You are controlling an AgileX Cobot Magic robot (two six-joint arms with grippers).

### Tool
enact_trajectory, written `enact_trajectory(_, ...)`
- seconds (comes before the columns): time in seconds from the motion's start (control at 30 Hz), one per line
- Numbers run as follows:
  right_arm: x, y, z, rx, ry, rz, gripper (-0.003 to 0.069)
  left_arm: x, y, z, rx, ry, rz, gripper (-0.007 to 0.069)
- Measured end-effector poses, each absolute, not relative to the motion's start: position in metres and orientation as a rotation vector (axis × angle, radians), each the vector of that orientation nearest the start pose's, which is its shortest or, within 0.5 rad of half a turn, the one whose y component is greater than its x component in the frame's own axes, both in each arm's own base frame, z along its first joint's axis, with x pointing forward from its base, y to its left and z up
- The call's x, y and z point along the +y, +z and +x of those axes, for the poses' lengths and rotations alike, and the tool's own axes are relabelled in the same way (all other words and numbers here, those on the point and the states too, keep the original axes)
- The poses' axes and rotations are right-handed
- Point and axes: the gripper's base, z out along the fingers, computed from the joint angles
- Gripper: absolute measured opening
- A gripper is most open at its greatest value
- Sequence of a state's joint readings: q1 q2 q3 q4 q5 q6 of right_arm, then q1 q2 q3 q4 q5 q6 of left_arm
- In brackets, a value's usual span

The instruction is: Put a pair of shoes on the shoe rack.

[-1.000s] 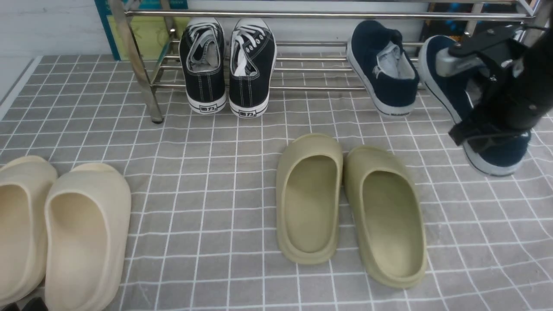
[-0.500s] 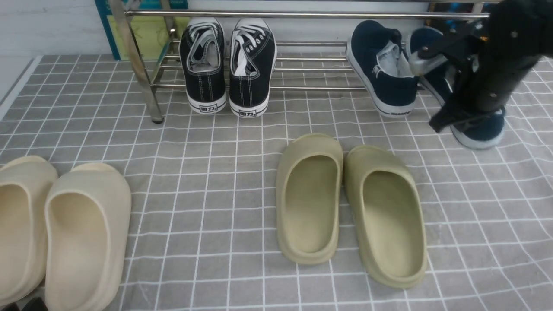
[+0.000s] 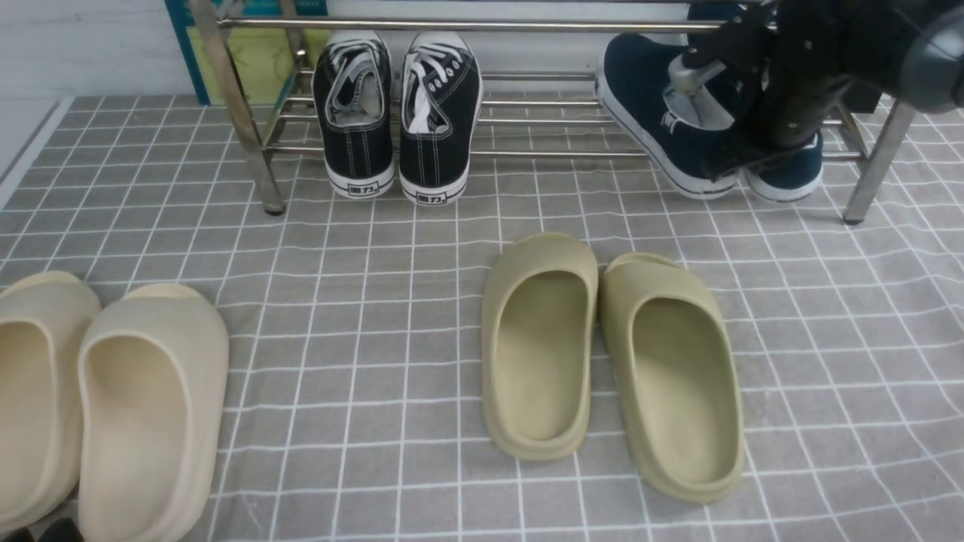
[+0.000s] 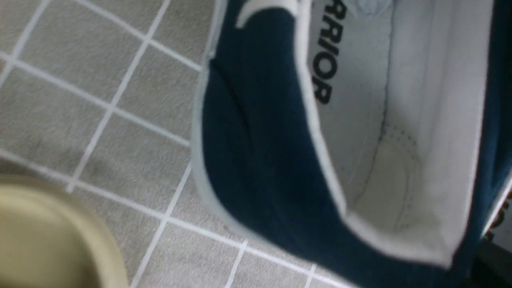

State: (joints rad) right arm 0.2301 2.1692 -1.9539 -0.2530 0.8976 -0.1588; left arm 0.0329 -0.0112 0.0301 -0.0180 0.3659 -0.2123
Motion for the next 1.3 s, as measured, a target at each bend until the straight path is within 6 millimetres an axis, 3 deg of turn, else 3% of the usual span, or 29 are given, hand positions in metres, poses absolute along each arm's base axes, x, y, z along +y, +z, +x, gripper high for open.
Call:
enact_trajectory(0.13, 0.095, 0.247, 0.483, 2.492, -0.289, -0.629, 0.0097, 0.001, 0.171, 0.053, 1.855, -0.141, -0.240, 0.0238)
enact_trajectory(0.37, 0.095, 0.254, 0.484, 2.473, -0.292, -0.625, 0.0361, 0.001, 0.171, 0.053, 1.855, -0.141, -0.240, 0.0238)
enact_trajectory(0.4, 0.095, 0.255, 0.484, 2.473, -0.292, -0.624, 0.0368, 0.001, 0.171, 0.053, 1.855, -0.141, -0.240, 0.0238)
enact_trajectory(0.47, 0.094, 0.266, 0.478, 2.511, -0.294, -0.614, 0.0433, 0.001, 0.171, 0.053, 1.855, -0.141, -0.240, 0.0238)
enact_trajectory(0.57, 0.093, 0.283, 0.468, 2.543, -0.296, -0.604, 0.0446, 0.001, 0.171, 0.053, 1.855, -0.141, -0.240, 0.0238)
enact_trajectory(0.73, 0.087, 0.314, 0.442, 2.620, -0.294, -0.567, 0.0384, 0.001, 0.171, 0.053, 1.855, -0.141, -0.240, 0.0238)
enact_trajectory(0.83, 0.085, 0.341, 0.424, 2.612, -0.247, -0.514, 0.0248, 0.001, 0.171, 0.053, 1.855, -0.141, -0.240, 0.0238)
enact_trajectory(0.87, 0.085, 0.342, 0.422, 2.610, -0.242, -0.513, 0.0239, 0.001, 0.171, 0.053, 1.855, -0.141, -0.240, 0.0238)
enact_trajectory(1.03, 0.085, 0.371, 0.367, 2.621, -0.028, -0.464, 0.0010, 0.001, 0.171, 0.053, 1.855, -0.141, -0.240, 0.0238)
enact_trajectory(1.1, 0.081, 0.375, 0.341, 2.636, 0.006, -0.463, -0.0003, 0.001, 0.171, 0.053, 1.855, -0.141, -0.240, 0.0238)
enact_trajectory(1.13, 0.080, 0.376, 0.338, 2.636, 0.008, -0.463, -0.0003, 0.001, 0.171, 0.053, 1.855, -0.141, -0.240, 0.0238)
enact_trajectory(1.17, 0.074, 0.383, 0.309, 2.622, 0.022, -0.456, -0.0003, 0.001, 0.171, 0.053, 1.855, -0.141, -0.240, 0.0238)
enact_trajectory(1.23, 0.070, 0.390, 0.291, 2.586, 0.032, -0.441, -0.0003, 0.001, 0.171, 0.053, 1.855, -0.141, -0.240, 0.0238)
enact_trajectory(1.3, 0.061, 0.396, 0.251, 2.494, 0.060, -0.382, -0.0005, 0.001, 0.171, 0.053, 1.855, -0.141, -0.240, 0.0238)
